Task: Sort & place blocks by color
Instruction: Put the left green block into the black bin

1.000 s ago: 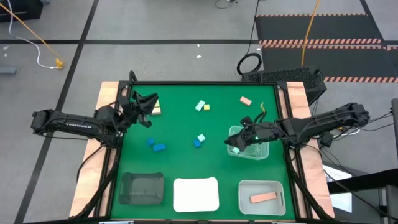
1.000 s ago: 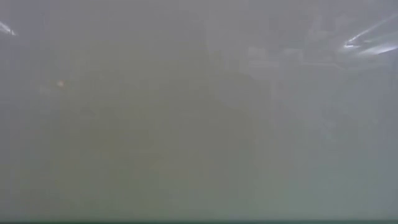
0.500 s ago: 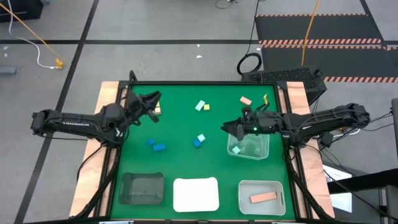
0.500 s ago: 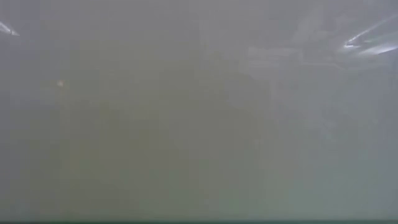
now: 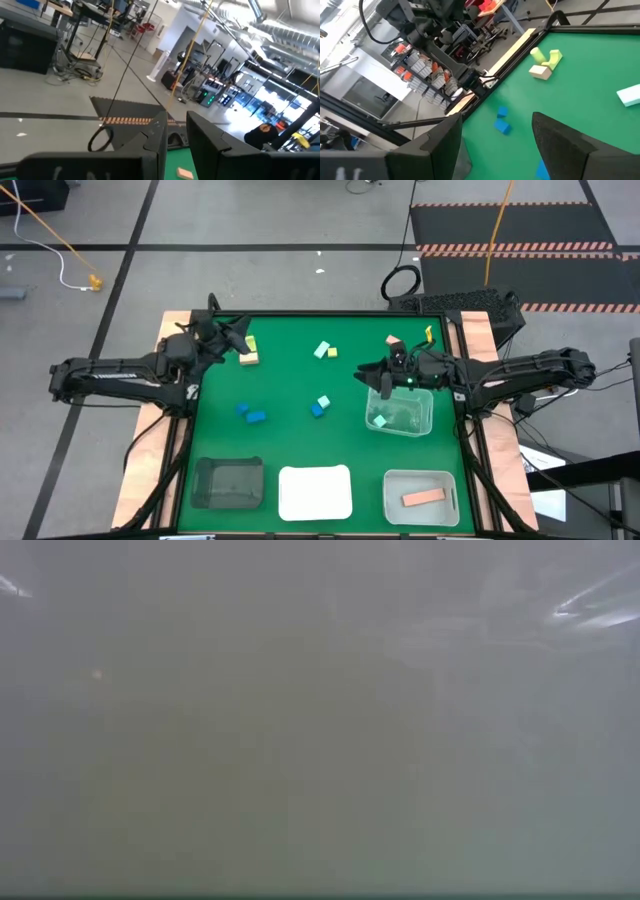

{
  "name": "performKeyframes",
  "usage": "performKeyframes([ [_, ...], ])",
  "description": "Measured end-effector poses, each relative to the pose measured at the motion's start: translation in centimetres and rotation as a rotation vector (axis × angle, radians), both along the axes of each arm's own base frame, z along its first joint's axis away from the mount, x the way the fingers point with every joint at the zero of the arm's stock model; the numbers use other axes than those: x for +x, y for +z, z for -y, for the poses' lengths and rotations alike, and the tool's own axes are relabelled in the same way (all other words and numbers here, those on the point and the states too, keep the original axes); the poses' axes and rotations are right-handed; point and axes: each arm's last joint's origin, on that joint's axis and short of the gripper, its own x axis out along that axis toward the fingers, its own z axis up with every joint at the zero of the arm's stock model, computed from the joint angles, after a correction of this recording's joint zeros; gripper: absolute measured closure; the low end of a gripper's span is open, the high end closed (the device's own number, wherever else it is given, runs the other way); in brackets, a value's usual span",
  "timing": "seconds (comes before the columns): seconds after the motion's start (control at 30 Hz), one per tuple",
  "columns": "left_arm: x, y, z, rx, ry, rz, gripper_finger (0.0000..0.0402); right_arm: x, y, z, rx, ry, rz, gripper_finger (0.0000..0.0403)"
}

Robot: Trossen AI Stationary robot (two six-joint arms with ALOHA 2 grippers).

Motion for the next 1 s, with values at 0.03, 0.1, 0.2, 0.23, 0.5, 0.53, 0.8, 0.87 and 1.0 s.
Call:
performKeyframes([
  [0.03,0.0,0.0,0.0,0.004,-0.001,-0.004,0.0330,0.0,0.0,0.0,-0.006,0.001,0.000,0.0172],
  [0.1,0.0,0.0,0.0,0.017,-0.001,-0.019,0.0330,0.0,0.0,0.0,-0.015,0.002,0.000,0.0172],
  [0.2,0.0,0.0,0.0,0.040,0.000,-0.051,0.0330,0.0,0.0,0.0,-0.019,0.004,0.000,0.0172],
  [0.23,0.0,-0.1,0.0,0.045,0.001,-0.058,0.0330,0.0,0.0,0.0,-0.019,0.004,0.000,0.0172],
  [0.5,0.0,-0.2,-0.2,0.151,0.020,-0.207,0.0330,0.0,0.0,0.0,-0.004,0.001,0.004,0.0172],
  [0.53,-0.1,-0.4,-0.3,0.145,0.024,-0.242,0.0330,0.0,0.0,0.0,0.004,-0.001,0.006,0.0172],
  [0.8,0.1,-1.6,-2.6,-0.056,0.033,-0.614,0.0330,0.0,0.1,0.3,0.017,-0.018,0.009,0.0172],
  [0.87,0.2,-2.4,-3.5,-0.132,0.029,-0.708,0.0330,0.0,0.1,0.5,0.017,-0.026,0.013,0.0172],
  [1.0,0.2,-4.7,-5.5,-0.366,0.026,-0.869,0.0330,0.0,0.1,0.9,0.017,-0.041,0.017,0.0172],
])
